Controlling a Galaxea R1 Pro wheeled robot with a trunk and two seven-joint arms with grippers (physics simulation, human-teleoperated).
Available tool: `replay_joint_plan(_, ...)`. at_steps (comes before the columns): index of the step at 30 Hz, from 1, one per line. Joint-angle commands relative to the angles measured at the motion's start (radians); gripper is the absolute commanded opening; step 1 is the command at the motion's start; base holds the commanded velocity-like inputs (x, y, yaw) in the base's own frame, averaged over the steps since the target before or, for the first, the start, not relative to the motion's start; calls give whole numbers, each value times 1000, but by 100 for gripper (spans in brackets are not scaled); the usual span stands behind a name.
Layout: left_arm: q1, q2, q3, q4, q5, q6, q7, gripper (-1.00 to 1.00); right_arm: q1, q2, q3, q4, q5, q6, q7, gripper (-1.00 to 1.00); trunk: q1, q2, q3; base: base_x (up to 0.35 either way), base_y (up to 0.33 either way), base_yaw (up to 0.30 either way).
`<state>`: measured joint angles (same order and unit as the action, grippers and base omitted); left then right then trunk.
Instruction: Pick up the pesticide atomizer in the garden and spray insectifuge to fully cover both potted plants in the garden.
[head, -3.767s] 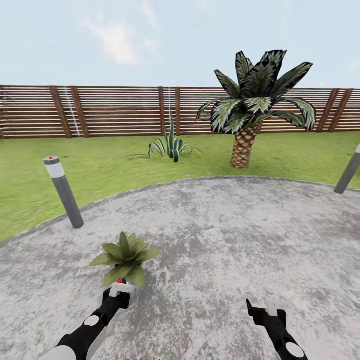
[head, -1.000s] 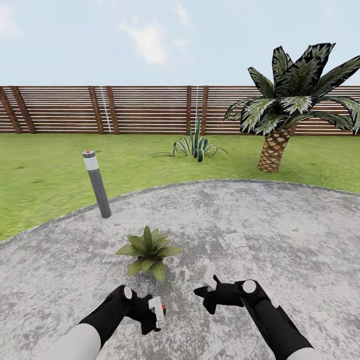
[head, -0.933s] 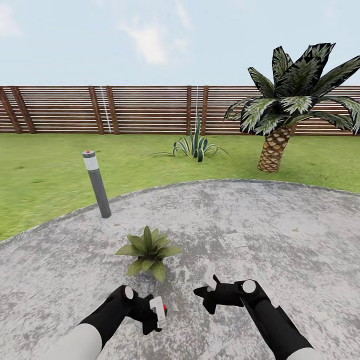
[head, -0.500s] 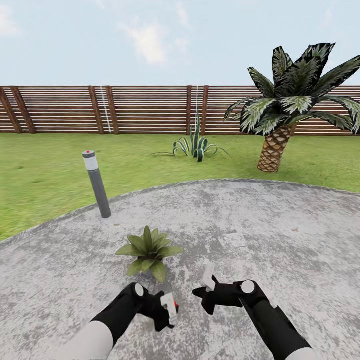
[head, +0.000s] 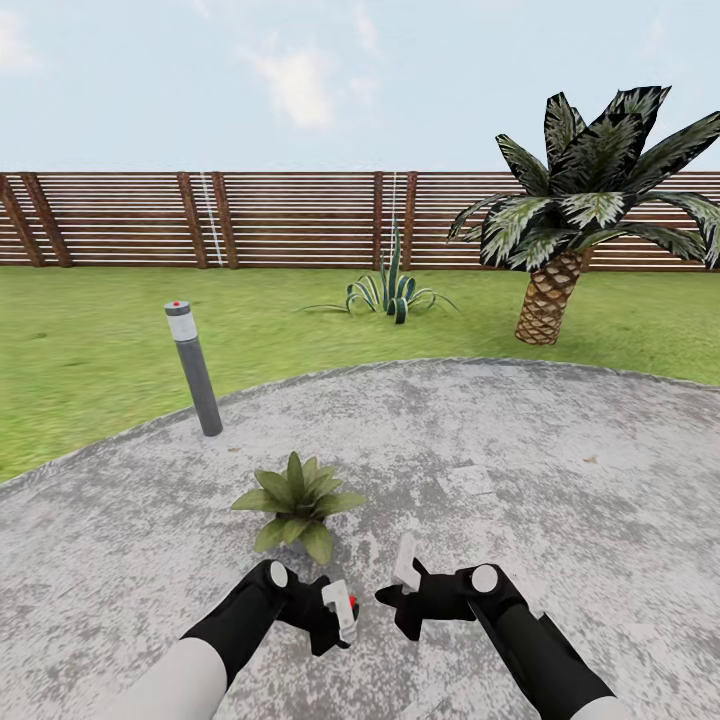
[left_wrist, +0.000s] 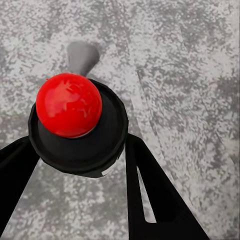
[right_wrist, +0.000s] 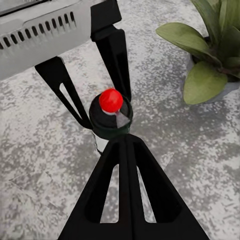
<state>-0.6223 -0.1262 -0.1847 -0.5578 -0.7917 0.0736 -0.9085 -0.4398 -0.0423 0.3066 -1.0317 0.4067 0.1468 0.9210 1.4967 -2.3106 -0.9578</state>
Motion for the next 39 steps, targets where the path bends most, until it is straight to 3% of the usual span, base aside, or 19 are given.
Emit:
replay_joint_plan(1, 1, 1, -1, -2, -1, 7, -12, -100, 0, -1, 2, -2, 1, 8, 3, -100, 0, 0, -1, 0, 0, 0)
replay_joint_plan(5, -1, 4, -1, -2, -2, 5, -76, -100, 0, -1, 2, -2, 1, 8, 3, -100, 0, 0, -1, 0, 0, 0)
replay_joint_plan(9, -2, 2, 0, -5, -2, 5, -92, -100, 0, -1, 2, -2, 1, 8, 2, -100, 0, 0, -1, 0, 0, 0)
replay_joint_plan(39, -2, -23, 2, -10, -1, 2, -70, -100, 0, -1, 2, -1, 1, 8, 2, -100, 0, 0, -1, 0, 0, 0)
